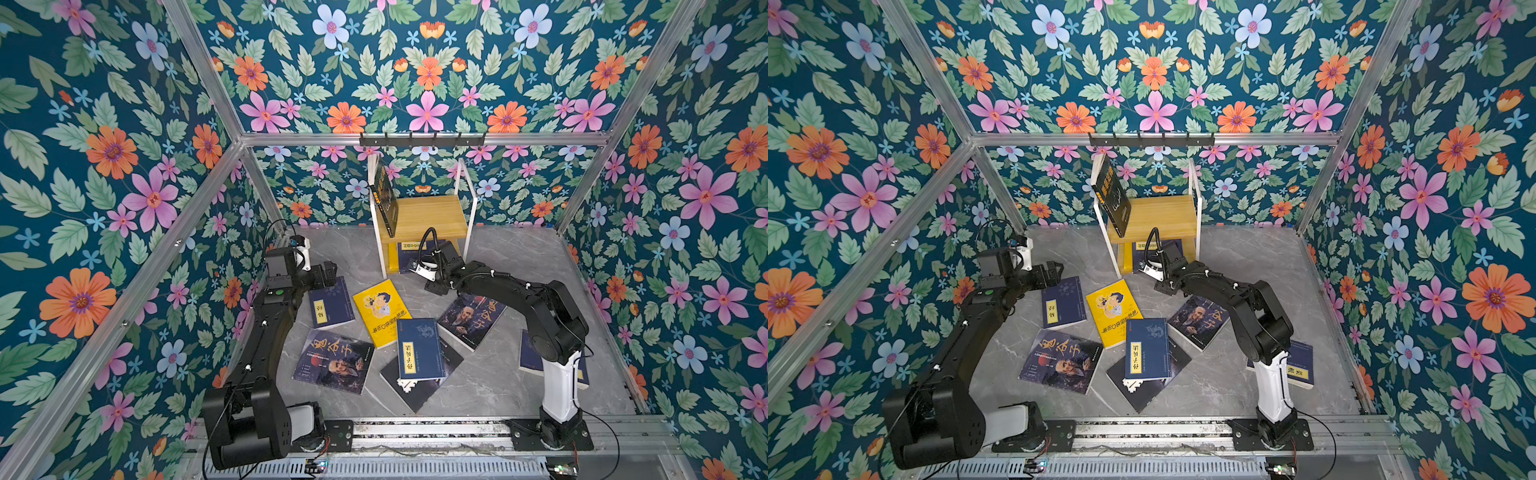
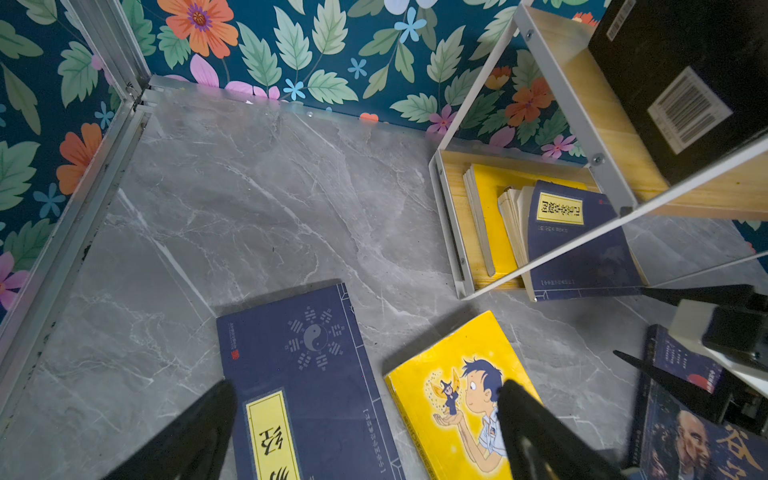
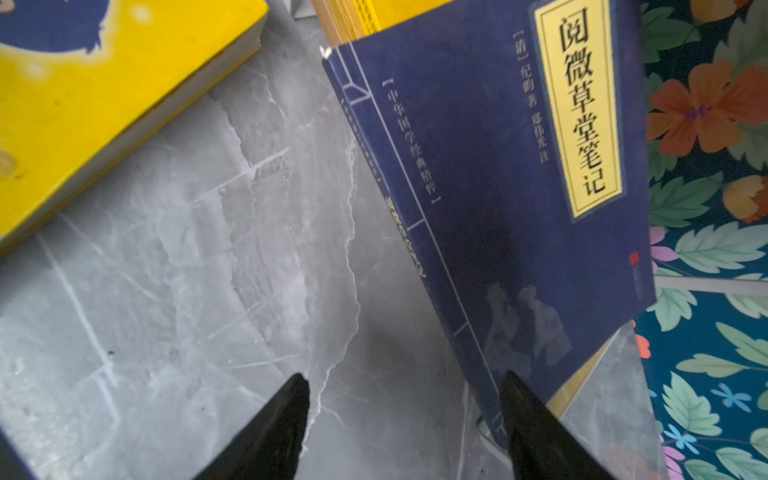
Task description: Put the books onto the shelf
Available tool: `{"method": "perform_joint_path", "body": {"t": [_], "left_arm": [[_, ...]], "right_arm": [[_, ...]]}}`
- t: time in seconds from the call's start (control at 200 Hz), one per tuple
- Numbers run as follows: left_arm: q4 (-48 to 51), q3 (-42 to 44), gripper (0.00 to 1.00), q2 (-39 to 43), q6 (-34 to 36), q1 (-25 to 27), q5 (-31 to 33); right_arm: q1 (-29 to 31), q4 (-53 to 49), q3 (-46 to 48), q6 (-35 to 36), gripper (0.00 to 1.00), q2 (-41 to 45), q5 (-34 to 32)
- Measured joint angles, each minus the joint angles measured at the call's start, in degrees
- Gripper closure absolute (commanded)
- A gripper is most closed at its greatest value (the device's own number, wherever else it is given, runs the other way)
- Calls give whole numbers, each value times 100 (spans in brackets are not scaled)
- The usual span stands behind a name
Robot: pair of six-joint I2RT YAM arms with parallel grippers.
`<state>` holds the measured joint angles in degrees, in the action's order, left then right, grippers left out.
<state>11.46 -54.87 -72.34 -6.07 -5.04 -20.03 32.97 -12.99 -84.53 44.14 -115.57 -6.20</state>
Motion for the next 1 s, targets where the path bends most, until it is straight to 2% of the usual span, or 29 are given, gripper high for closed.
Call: {"method": "perform_joint_path", "body": {"t": [0.345,0.52,0.665,0.995], "left_arm": [[-4,26,0,20,0,-22,0],[-9,35,0,17,0,-22,-2],[-24,66,0,17,0,-22,-2],[-31,96,0,22,0,-22,-7]], "right_arm": [[-94,-85,-522,2,35,-494,-20],[-94,-114,-876,-26,50,-756,-94],[-94,-195,-1067,-42,54,-859,-74],[-2,-332,-1403,-55,70,-1086,22]]}}
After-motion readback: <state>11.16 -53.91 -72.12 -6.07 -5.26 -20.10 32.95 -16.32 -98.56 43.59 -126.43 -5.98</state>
